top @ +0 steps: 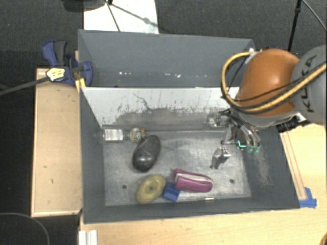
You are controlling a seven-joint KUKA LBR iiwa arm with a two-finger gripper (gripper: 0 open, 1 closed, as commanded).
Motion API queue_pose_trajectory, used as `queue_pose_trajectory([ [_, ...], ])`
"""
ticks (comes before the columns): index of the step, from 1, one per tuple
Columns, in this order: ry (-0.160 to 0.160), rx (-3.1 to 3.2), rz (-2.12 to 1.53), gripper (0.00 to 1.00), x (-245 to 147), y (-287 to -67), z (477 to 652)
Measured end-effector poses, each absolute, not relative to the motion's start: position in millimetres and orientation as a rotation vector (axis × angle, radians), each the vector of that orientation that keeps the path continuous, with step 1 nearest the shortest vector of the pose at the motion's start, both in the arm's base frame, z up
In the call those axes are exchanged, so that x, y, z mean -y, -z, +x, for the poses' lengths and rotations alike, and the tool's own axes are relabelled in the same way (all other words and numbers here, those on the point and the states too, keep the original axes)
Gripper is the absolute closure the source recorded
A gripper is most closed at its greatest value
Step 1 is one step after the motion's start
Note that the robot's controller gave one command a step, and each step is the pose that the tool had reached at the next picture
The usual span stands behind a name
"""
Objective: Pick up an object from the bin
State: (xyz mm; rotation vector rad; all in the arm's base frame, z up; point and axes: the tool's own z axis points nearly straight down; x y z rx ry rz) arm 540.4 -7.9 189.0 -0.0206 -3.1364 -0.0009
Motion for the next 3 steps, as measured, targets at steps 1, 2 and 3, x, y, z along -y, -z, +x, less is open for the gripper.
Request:
queue_pose_trajectory([
  [1,0.004,3.131,-0.044,0.00,-47.7,-120.4,482.4],
  [2,0.001,3.138,0.157,0.00,-56.1,-79.6,482.4],
  [3,0.001,3.139,0.155,1.00,-55.9,-80.5,482.7],
])
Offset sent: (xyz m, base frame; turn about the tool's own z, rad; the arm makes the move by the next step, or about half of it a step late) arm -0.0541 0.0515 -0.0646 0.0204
